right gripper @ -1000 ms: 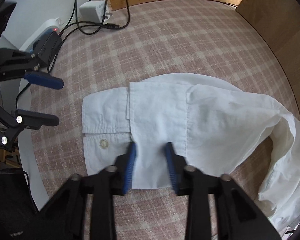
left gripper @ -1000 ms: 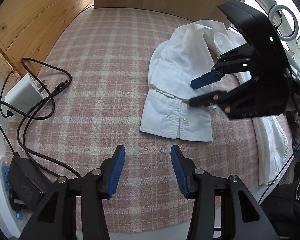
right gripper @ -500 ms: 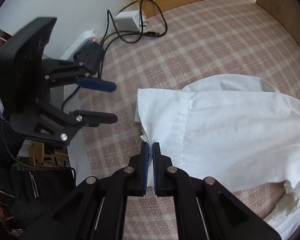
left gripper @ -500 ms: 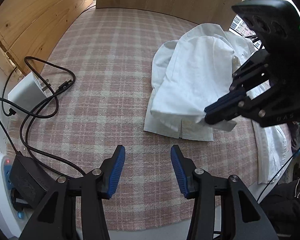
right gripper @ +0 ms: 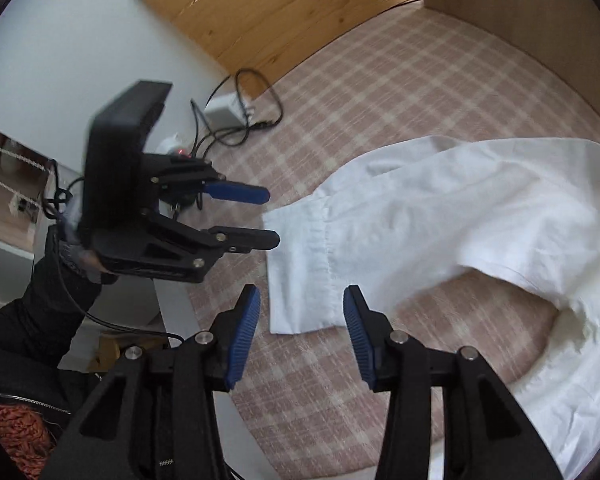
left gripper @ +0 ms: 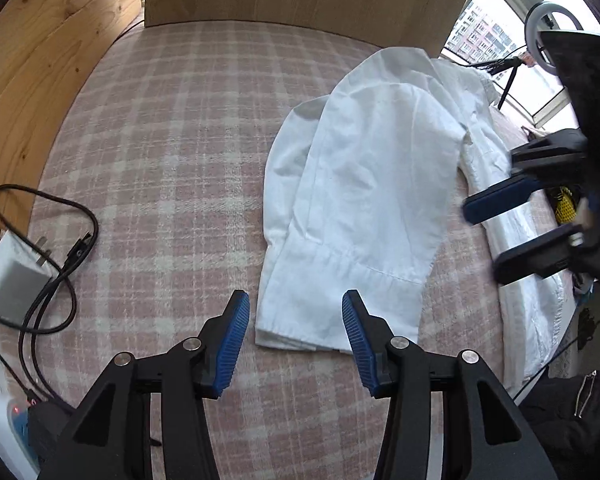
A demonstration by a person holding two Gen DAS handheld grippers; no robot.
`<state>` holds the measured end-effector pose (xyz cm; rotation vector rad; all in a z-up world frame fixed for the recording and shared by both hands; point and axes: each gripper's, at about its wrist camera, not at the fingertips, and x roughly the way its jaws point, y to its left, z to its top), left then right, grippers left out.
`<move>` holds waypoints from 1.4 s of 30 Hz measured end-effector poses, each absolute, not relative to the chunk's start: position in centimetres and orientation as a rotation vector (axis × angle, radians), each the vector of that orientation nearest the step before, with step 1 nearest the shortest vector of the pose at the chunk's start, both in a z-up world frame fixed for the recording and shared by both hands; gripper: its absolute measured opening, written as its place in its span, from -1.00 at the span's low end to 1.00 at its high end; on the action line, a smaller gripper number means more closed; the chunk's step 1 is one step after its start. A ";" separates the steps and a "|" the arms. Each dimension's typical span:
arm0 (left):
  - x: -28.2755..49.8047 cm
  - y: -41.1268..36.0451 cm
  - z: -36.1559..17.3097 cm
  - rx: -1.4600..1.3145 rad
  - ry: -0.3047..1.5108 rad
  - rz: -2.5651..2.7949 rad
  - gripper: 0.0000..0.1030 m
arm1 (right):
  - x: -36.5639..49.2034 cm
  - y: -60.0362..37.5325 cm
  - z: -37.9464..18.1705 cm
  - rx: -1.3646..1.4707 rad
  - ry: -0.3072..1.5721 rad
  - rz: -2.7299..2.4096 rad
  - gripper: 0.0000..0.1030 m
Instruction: Fold clothes
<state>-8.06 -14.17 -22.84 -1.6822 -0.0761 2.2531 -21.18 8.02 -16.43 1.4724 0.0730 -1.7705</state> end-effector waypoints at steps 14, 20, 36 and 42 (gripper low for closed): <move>-9.2 -11.5 -22.8 -1.753 0.066 2.264 -0.88 | -25.4 35.6 -16.5 1.530 -0.590 -2.383 0.10; -11.0 -12.4 -15.7 -1.674 0.365 2.427 -0.89 | -30.0 36.5 -19.4 1.574 -0.574 -2.388 0.10; -11.3 -16.1 -14.9 -1.866 0.479 2.415 -0.88 | -35.3 33.3 -20.4 1.602 -0.233 -2.354 0.10; -8.6 -16.2 -16.3 -1.924 0.369 2.360 -0.88 | -38.1 29.2 -23.5 1.683 -0.014 -2.317 0.08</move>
